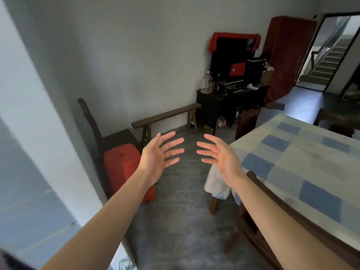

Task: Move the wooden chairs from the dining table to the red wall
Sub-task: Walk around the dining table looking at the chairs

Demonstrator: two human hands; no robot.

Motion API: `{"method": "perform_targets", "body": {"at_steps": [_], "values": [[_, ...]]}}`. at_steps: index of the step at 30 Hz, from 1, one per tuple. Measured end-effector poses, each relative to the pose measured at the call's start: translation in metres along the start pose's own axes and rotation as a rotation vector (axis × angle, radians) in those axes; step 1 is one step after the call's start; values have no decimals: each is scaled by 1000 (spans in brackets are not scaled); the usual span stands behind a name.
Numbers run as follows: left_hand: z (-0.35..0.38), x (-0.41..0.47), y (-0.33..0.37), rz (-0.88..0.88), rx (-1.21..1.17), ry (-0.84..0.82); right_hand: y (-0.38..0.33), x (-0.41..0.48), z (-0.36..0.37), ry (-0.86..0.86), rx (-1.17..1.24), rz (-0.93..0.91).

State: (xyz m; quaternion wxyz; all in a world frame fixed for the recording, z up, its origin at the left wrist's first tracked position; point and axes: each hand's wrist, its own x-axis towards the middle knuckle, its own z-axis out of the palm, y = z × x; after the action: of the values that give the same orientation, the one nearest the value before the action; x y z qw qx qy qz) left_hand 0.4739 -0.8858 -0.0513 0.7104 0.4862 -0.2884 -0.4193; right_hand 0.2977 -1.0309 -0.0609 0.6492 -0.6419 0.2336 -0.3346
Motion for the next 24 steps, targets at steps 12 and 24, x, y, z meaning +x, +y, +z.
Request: {"method": "perform_targets", "body": {"at_steps": [12,24], "values": [[-59,365,1,-52,143,79,45,322,-76,358,55,33],[-74,699,-1,-123,22,-56,105,618,-162,451,226,-2]]}}
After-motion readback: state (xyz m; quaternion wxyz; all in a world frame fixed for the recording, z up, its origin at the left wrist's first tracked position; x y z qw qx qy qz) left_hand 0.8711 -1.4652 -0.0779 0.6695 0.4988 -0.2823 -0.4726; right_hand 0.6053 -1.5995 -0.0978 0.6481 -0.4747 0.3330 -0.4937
